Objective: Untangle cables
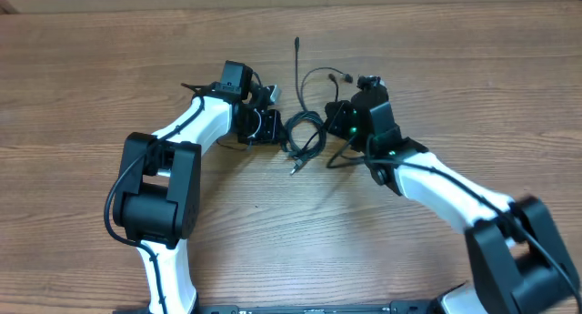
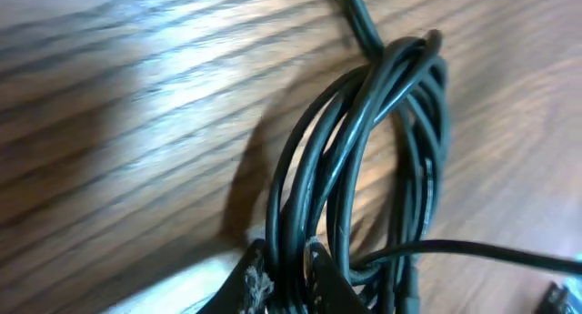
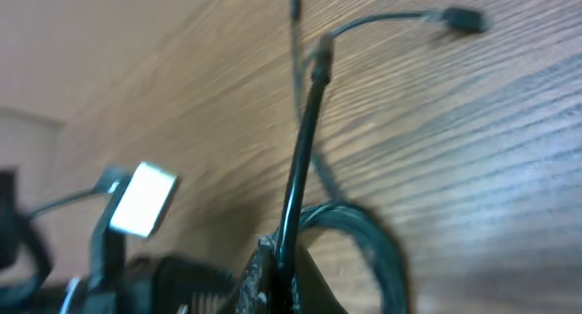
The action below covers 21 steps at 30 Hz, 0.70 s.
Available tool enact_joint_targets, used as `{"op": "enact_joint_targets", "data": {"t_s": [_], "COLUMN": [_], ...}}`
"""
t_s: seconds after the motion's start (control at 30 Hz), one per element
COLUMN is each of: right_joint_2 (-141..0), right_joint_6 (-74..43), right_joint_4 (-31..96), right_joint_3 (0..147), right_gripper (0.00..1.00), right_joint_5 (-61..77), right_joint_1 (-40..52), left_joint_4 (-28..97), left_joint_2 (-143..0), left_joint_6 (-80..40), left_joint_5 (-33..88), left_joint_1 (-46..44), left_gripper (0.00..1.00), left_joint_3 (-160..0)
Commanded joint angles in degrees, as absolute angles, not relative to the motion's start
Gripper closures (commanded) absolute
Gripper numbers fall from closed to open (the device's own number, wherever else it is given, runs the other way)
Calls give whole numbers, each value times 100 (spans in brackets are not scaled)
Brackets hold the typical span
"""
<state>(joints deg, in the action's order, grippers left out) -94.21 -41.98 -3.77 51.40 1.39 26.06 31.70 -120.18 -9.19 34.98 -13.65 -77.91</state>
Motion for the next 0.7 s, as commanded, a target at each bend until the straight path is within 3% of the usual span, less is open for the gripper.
{"op": "enact_joint_targets", "data": {"t_s": [0.0, 0.3, 0.67], "right_joint_2": [-9258, -9258, -9258], "right_joint_6": [-3872, -3868, -3798], "right_joint_4": [-10, 873, 2102], "right_joint_3": [5140, 5140, 5140], "right_gripper": [96, 96, 96], "right_joint_5": [327, 2416, 3275], "right_joint_1": [2665, 2668, 2672], "left_joint_4": [3155, 3107, 3076], "left_joint_2": [-12145, -12143, -12143], "left_joint_6": [-582, -508, -508], "left_joint_5": [3903, 3903, 3913], "left_joint_1": [-1380, -1374, -1374], "left_gripper": [87, 88, 88], "left_joint_3": [-7741, -7741, -7741]}}
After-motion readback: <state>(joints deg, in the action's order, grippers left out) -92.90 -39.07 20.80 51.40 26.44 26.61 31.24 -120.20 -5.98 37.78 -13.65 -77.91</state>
